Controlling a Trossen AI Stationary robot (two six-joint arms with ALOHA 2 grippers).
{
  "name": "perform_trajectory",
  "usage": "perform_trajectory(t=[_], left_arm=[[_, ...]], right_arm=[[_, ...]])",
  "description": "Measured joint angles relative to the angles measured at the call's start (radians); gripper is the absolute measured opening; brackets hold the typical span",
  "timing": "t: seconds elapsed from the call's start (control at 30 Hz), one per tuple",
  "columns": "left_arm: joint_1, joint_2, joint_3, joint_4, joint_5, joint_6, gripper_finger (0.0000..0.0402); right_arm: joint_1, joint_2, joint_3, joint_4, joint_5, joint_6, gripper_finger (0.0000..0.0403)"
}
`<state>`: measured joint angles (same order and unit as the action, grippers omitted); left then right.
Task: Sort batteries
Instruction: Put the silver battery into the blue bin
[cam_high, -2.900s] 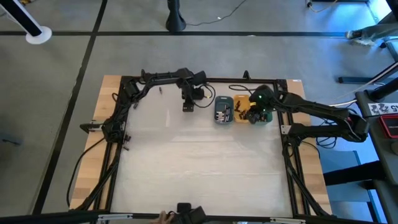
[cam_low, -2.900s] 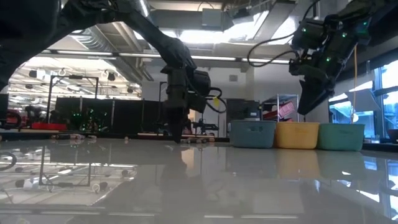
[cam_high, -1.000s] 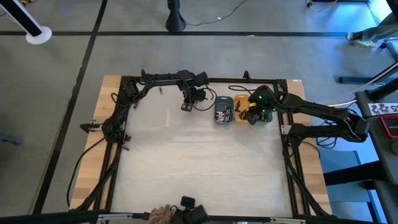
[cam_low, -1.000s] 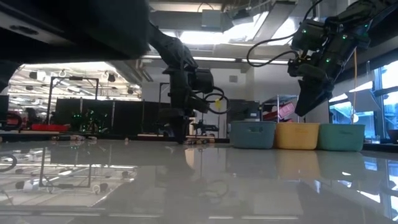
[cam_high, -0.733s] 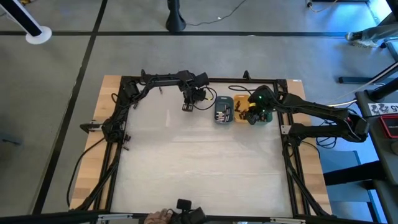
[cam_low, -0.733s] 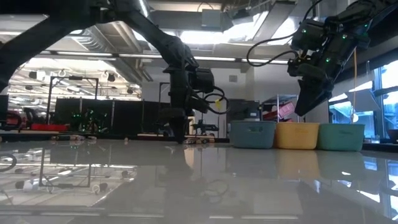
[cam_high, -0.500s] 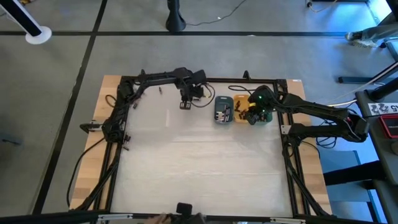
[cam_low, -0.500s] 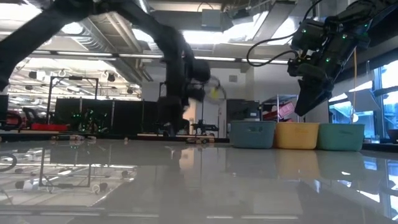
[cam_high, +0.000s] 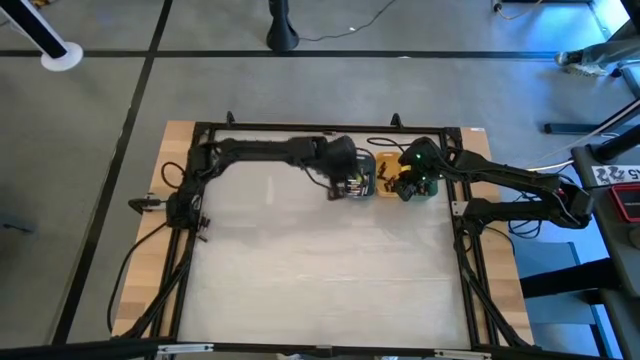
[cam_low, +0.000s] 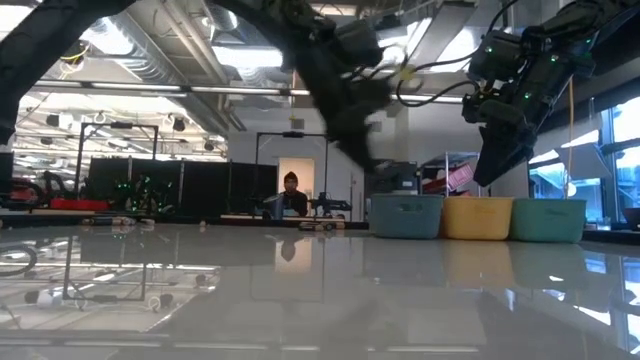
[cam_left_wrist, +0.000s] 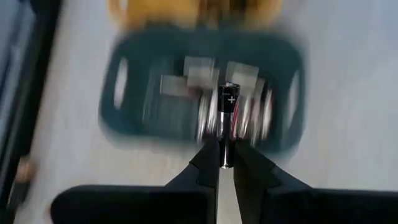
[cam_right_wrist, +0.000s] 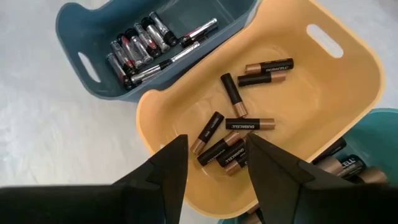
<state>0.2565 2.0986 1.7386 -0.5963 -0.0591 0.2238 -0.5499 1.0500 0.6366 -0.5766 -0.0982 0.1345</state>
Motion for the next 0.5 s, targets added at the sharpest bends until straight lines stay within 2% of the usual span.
perform_trajectory(t=[0.2,0.37,0.5], left_arm=[[-0.028,0.047,0.002,0.203,-0.053,-0.183,0.0019],[0.012,0.096,0.001,0.212,-0.051,-0.438,0.0019],[0.033,0.126,0.001,0.216,-0.041,-0.536,0.0019]], right_arm=[[0.0,-0.001,0.019,-0.003,-0.003,0.017,0.0162],[0.0,-0.002,0.043,-0.004,-0.027,0.038,0.0162],[0.0,-0.002,0.053,-0.001,-0.009,0.074,0.0163]])
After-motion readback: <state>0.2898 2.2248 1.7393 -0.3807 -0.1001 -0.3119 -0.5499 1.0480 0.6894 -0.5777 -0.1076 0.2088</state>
